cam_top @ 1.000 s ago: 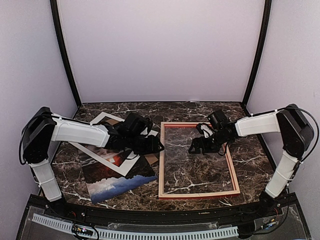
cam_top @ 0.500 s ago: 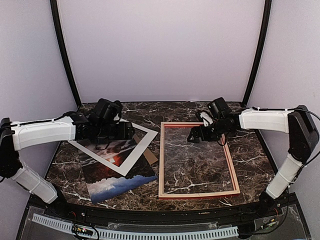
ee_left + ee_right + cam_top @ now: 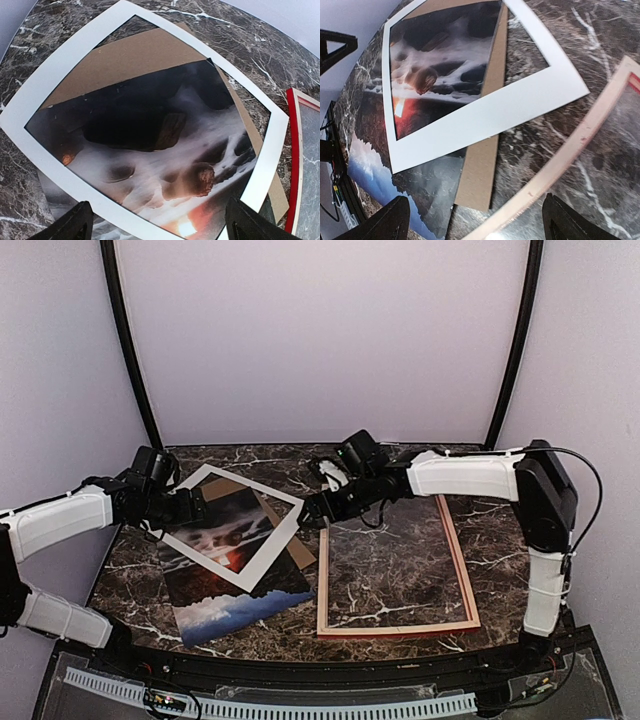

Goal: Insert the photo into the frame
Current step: Place the glass panel in the frame body, then position the photo frame at the center of the board.

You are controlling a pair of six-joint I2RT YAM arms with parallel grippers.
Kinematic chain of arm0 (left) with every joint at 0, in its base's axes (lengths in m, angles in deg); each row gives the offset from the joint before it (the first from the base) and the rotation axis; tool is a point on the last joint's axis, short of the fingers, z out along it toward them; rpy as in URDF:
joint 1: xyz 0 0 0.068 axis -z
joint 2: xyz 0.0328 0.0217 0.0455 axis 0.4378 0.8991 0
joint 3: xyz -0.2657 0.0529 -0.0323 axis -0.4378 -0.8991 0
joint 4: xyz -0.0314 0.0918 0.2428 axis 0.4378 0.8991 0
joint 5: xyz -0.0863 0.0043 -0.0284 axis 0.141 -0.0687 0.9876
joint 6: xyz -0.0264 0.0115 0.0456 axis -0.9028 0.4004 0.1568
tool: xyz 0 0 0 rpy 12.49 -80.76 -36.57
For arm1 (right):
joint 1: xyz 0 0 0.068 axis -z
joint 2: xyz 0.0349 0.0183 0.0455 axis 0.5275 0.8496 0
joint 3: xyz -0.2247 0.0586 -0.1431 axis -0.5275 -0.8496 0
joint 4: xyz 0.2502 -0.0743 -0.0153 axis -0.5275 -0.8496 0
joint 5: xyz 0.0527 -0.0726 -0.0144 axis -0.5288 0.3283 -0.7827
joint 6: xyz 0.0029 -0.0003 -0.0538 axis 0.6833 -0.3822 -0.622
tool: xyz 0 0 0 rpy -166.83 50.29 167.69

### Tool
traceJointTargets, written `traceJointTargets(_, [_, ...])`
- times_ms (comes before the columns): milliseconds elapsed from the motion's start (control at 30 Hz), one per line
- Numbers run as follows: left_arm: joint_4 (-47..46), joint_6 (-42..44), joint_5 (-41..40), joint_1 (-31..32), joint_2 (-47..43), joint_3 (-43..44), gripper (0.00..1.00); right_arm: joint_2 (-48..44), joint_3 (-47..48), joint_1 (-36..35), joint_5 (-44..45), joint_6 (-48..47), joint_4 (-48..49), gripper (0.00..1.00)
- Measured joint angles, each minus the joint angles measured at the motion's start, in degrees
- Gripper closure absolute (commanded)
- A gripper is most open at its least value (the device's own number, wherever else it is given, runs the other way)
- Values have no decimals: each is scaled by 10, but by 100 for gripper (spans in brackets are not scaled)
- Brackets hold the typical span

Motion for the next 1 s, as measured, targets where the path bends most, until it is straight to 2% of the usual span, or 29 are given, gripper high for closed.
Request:
traceJointTargets(233, [-13, 2, 49, -78, 0, -25, 4, 107, 96, -50, -7, 10, -9, 8])
traceJointTargets(500, [-35, 0, 90, -127, 3, -35, 4, 143, 111, -49, 19, 24, -45, 8])
traceJointTargets(1000, [-66, -18, 142, -153, 26, -75, 7, 168, 147, -3, 57, 22, -94, 8])
